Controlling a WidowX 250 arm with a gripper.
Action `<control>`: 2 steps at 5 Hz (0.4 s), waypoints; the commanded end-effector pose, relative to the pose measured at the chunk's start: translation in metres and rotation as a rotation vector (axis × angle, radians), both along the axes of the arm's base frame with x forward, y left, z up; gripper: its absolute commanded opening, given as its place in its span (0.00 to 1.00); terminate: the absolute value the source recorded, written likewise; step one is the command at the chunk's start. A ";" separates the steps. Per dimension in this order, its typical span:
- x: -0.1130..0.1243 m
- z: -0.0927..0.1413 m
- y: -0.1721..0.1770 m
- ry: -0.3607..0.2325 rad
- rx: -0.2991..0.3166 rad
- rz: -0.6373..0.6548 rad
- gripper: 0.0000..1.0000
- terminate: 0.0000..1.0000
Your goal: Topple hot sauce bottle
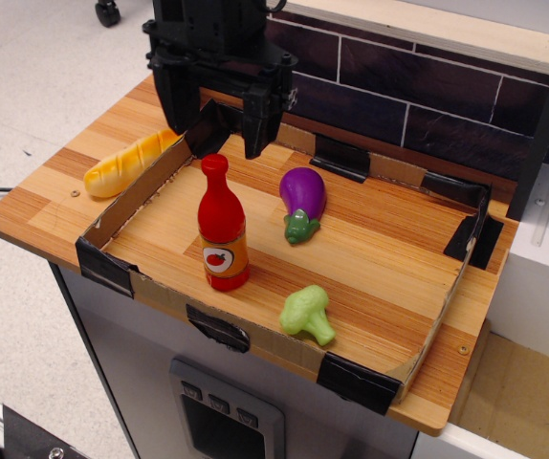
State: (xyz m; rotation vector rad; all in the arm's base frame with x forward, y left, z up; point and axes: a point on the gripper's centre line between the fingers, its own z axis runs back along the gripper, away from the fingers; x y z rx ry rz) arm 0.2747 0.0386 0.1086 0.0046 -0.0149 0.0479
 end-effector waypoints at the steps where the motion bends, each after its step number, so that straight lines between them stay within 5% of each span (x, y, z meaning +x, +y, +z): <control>1: -0.013 0.002 -0.004 -0.086 -0.019 -0.023 1.00 0.00; 2: -0.016 -0.004 -0.005 -0.110 -0.008 -0.016 1.00 0.00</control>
